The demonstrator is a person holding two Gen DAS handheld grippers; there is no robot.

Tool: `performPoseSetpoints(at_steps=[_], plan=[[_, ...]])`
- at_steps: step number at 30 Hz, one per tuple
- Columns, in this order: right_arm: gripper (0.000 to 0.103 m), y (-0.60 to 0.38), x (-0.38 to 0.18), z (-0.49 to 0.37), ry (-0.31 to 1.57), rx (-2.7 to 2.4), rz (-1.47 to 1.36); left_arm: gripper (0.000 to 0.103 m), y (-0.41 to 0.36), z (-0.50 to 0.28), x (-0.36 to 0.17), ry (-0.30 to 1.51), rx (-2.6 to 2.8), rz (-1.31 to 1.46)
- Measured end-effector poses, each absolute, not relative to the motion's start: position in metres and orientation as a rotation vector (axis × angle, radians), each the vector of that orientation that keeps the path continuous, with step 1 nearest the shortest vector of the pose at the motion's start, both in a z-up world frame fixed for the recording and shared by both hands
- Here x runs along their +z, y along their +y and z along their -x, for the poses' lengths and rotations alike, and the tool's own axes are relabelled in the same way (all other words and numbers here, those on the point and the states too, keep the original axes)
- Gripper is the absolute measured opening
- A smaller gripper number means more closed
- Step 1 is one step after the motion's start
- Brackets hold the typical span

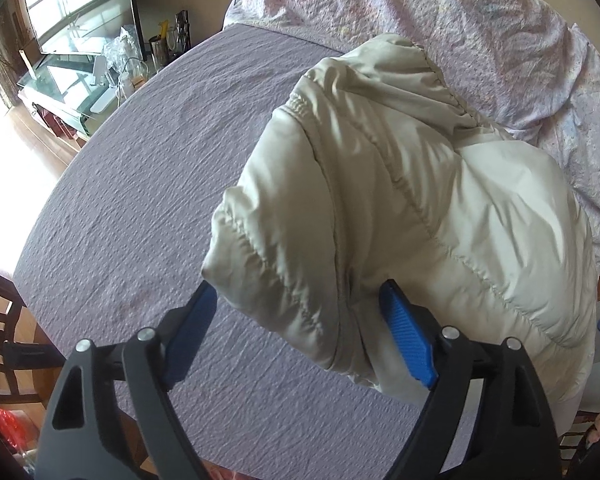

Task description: Fold large clothes

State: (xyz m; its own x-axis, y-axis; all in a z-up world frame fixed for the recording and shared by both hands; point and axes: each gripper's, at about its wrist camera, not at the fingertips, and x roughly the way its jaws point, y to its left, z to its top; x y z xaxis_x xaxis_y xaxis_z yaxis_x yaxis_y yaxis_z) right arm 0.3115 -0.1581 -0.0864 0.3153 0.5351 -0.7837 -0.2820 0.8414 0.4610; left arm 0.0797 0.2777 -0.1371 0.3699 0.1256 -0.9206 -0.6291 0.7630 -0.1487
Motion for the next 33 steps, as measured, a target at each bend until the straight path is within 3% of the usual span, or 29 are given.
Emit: performPoseSetpoints(at_steps=[7, 24, 33], plan=[[0.036, -0.09, -0.084, -0.288, 1.127, 0.673, -0.148, 0.086, 0.281, -0.08, -0.139, 1.09, 0.508, 0.552], [0.036, -0.047, -0.143, -0.291, 1.195, 0.589, -0.006, 0.088, 0.289, -0.08, -0.138, 1.056, 0.486, 0.609], [0.036, -0.048, -0.145, -0.287, 1.181, 0.6, -0.008, 0.092, 0.294, -0.087, -0.142, 1.047, 0.491, 0.627]])
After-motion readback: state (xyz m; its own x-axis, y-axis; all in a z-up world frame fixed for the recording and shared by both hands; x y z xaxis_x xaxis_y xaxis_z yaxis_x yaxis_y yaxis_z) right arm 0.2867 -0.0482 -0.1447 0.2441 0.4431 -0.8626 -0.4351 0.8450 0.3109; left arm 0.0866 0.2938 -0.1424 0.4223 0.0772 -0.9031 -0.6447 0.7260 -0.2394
